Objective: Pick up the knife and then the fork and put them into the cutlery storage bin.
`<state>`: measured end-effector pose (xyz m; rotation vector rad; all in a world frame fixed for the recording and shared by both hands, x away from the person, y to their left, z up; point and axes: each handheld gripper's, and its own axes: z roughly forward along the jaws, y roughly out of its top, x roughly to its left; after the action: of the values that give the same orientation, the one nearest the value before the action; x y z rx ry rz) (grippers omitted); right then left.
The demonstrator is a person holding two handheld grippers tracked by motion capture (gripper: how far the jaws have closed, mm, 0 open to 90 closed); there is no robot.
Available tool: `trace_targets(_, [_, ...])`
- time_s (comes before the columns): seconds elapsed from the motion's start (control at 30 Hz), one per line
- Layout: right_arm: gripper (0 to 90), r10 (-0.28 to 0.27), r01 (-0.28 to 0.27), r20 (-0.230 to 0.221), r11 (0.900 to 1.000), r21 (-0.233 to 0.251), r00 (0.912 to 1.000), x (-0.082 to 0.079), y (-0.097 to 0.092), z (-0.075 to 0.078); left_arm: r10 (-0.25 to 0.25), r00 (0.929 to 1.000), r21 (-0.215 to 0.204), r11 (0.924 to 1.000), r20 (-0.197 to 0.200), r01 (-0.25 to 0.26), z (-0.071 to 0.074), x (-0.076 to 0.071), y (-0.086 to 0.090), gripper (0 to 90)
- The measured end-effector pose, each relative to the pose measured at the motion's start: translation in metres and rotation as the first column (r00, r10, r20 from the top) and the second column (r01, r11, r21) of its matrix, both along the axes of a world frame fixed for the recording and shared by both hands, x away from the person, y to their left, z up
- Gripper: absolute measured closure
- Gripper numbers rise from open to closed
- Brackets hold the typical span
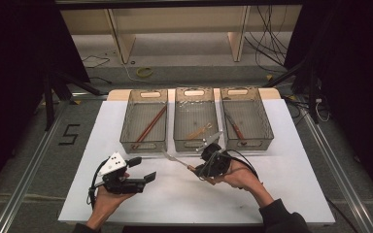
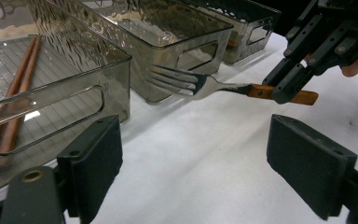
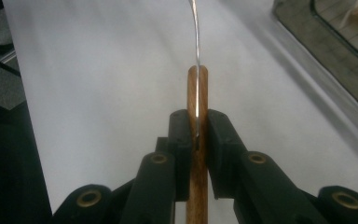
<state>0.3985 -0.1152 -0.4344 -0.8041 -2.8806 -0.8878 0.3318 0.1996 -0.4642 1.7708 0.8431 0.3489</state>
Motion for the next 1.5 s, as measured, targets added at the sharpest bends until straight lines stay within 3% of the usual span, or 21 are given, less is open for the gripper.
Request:
trace_targets(1.03, [81.6, -0.074, 0.074, 0.015, 0.9962, 0.046, 0.9971, 0.012, -0.024, 0.011, 0.003, 1.0, -0.006, 1.0, 0.002, -0.003, 0.0, 0.0, 0.001, 17.5])
trace_targets(1.5, [81.7, -0.133, 0.131, 0.022, 0.9878, 0.084, 0.9908, 0.019, -0.043, 0.019, 0.003, 1.0, -0.007, 1.0, 0.003, -0.003, 0.0, 0.0, 0.001, 17.4])
